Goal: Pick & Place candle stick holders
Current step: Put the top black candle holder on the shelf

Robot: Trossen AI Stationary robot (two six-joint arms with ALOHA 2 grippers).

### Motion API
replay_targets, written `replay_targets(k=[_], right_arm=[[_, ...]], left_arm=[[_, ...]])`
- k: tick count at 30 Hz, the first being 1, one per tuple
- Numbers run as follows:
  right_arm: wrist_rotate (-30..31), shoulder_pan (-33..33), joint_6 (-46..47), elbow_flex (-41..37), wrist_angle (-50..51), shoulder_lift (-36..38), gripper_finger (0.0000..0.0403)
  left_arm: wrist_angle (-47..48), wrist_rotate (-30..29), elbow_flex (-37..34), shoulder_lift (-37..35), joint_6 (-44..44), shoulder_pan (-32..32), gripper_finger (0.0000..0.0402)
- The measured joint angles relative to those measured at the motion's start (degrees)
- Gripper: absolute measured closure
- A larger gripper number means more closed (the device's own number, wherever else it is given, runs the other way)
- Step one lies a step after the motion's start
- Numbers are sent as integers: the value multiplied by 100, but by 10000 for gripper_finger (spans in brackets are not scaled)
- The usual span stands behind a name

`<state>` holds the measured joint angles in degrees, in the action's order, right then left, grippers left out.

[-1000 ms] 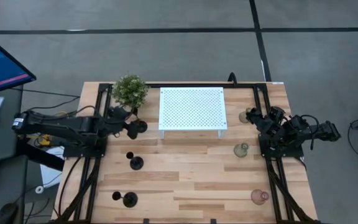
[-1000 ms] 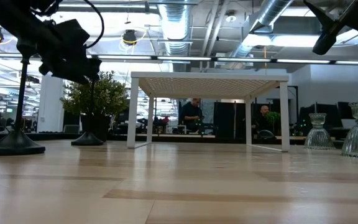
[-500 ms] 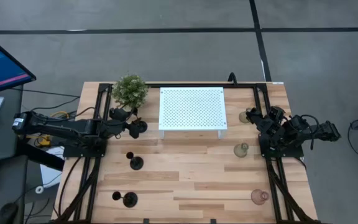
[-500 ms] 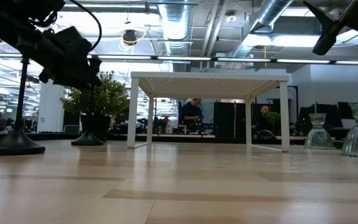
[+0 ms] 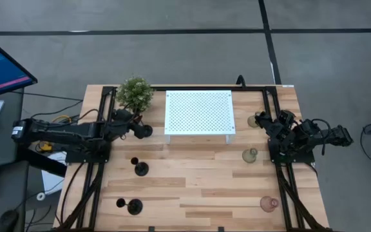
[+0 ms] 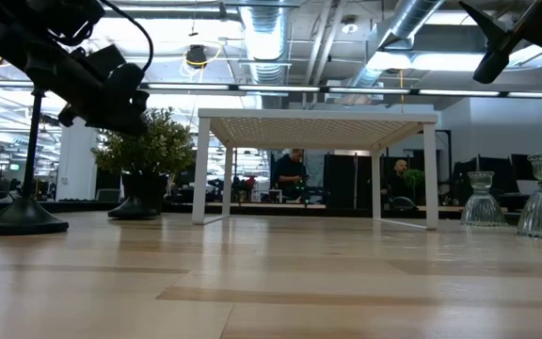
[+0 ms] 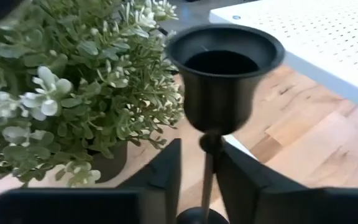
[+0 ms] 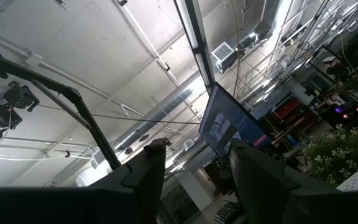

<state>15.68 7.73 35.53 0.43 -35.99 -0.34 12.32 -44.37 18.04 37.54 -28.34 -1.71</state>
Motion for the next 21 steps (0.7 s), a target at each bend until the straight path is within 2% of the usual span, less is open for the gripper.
replay_targets(k=[4, 9, 14, 21], right_arm=[[-2, 0, 0, 0, 0, 0, 236], [-6, 2, 0, 0, -1, 0, 236], [-17, 1, 2, 0, 0, 0, 239], [-61, 13, 2, 0, 0, 0, 241]], left_arm=[[7, 121, 2, 0, 14, -62, 385], [-8, 208, 2, 0, 46, -62, 387], [-351, 624, 23, -9, 44, -59, 388], [-375, 702, 788, -9, 545, 42, 388]])
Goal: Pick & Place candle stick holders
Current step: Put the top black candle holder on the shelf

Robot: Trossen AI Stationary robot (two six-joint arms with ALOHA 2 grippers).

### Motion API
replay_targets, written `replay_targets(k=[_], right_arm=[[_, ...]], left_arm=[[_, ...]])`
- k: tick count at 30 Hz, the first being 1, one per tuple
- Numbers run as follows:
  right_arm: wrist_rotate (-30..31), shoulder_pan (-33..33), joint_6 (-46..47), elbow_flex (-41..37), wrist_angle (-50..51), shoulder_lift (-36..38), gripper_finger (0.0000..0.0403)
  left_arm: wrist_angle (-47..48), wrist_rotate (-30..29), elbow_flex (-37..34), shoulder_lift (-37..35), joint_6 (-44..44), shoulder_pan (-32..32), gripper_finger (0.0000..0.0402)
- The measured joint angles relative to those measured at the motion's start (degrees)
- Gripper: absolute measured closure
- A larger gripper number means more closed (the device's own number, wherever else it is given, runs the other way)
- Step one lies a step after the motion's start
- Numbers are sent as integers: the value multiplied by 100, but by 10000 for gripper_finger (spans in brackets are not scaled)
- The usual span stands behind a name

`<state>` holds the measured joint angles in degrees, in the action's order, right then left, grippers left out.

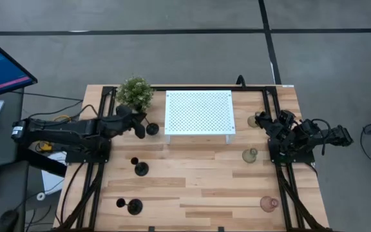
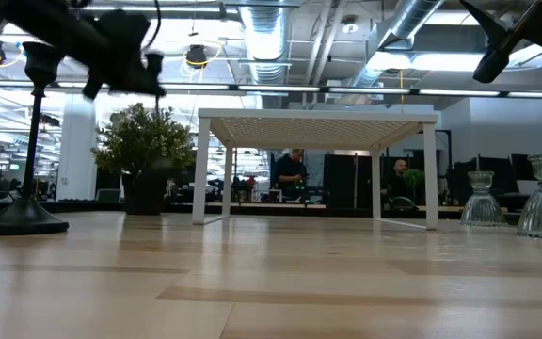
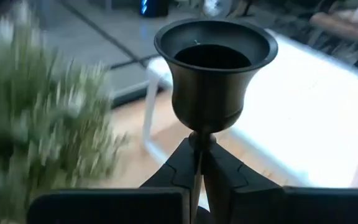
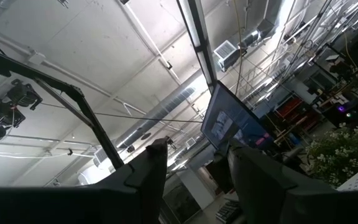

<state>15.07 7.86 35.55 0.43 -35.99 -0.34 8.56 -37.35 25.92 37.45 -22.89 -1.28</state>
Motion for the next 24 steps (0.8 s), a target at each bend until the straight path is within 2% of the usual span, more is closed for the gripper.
replay_targets(k=[7, 12, 15, 18, 24], right_arm=[[0, 0, 0, 0, 0, 0, 243], [0, 0, -9, 0, 1, 0, 244], [0, 0, -11, 0, 2, 0, 244], [0, -2, -11, 0, 2, 0, 244], [2, -2, -11, 0, 2, 0, 244]], left_arm=[[103, -22, 1051, 57, 527, -2, 388], [1245, -414, 2048, 274, 776, -3, 388], [1415, -487, 2592, 514, 1075, -55, 388], [1387, -418, 3176, 1011, 1363, -217, 388], [1380, 310, 4355, 2383, 1889, -695, 388]])
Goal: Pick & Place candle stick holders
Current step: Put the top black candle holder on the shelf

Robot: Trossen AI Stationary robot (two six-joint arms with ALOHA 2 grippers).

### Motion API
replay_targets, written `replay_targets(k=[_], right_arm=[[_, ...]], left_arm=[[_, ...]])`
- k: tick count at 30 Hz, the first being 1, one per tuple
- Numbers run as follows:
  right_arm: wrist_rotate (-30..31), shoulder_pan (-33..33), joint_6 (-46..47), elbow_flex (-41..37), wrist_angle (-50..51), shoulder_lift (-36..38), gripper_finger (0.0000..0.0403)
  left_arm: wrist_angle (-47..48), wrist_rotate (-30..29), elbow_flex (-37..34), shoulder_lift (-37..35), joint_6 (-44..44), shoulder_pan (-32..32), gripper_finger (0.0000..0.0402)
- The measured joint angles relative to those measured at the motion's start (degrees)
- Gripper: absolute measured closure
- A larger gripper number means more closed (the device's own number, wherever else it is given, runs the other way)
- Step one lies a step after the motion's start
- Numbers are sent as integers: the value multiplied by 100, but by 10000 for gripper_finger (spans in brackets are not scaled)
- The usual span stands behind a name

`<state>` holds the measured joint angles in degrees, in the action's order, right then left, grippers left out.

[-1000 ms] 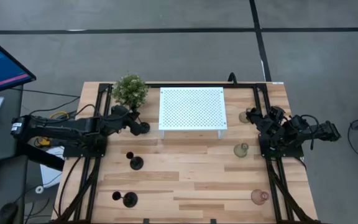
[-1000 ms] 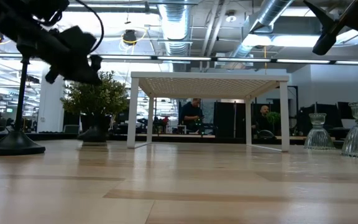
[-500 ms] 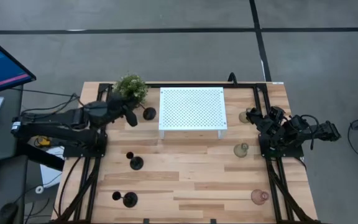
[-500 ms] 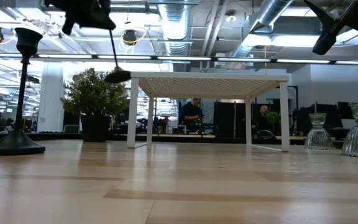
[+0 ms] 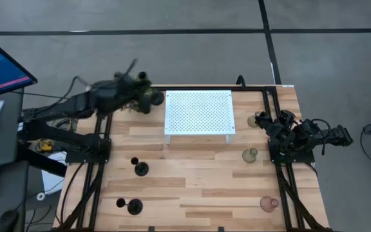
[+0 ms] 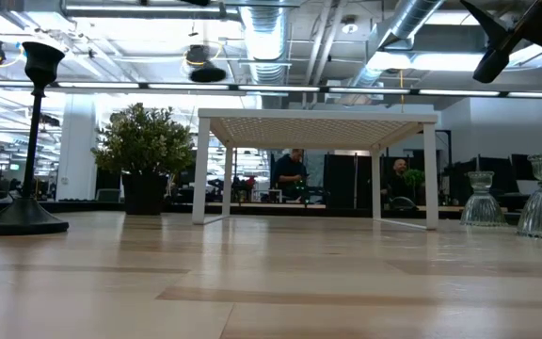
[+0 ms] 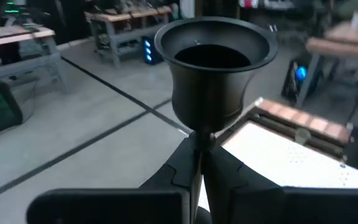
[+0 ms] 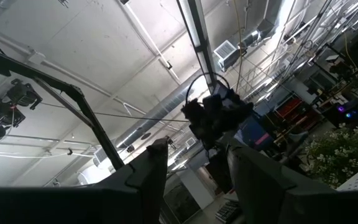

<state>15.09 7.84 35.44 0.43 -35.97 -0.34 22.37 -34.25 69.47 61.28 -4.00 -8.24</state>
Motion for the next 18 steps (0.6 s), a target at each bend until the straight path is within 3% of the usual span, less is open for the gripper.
replay_targets(k=[8, 18], right_arm=[[-1, 0, 4, 0, 0, 2, 244], [-1, 0, 13, 0, 2, 2, 244]], left_arm=[[-39, 968, 910, 1390, 272, -740, 388], [-253, 1647, 1056, 1919, 226, -1330, 388]])
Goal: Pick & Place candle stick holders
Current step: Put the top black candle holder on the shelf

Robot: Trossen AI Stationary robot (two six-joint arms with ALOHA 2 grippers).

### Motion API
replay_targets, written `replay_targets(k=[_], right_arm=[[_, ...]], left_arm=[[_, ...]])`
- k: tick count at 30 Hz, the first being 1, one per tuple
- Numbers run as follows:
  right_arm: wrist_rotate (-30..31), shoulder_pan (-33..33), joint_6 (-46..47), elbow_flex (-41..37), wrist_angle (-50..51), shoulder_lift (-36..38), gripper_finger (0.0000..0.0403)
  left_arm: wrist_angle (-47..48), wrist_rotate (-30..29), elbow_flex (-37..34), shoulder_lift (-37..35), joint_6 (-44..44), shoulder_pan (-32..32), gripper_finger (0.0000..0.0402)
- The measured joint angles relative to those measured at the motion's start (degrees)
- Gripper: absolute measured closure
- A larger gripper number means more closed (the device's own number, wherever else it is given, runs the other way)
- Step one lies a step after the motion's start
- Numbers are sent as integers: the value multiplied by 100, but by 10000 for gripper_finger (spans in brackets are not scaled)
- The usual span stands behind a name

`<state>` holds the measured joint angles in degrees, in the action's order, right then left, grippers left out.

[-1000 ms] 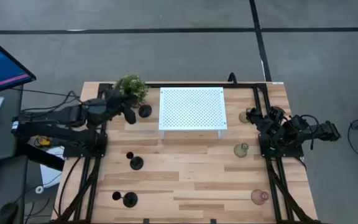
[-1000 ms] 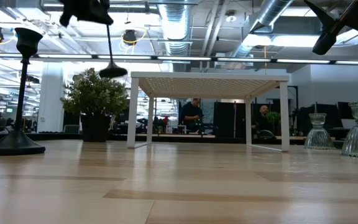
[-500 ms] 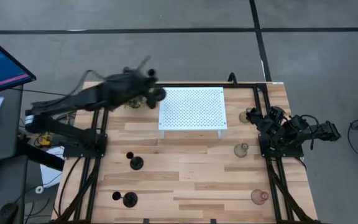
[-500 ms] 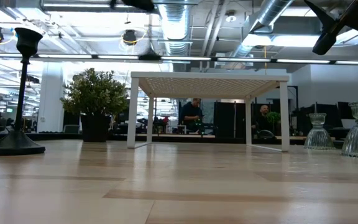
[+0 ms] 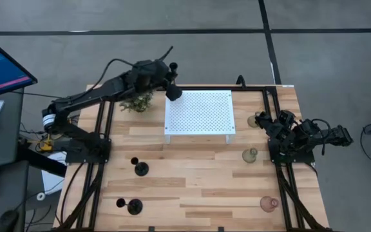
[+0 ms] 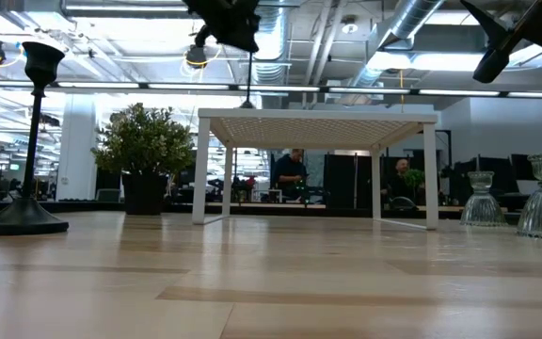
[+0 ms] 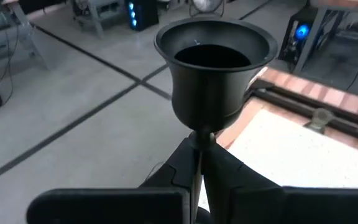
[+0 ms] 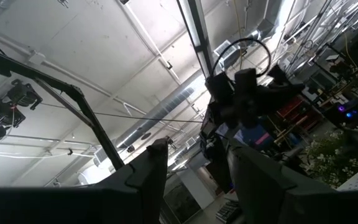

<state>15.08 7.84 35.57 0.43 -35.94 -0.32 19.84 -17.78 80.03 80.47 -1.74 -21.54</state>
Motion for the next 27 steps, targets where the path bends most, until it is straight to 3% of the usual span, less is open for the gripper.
replay_targets(k=[12, 27], right_arm=[[2, 0, 0, 0, 2, 0, 244], [2, 0, -4, 0, 96, -1, 244]], left_arm=[[-149, 68, -15, 290, 20, -72, 388], [-636, -21, -526, 286, -191, -98, 388]])
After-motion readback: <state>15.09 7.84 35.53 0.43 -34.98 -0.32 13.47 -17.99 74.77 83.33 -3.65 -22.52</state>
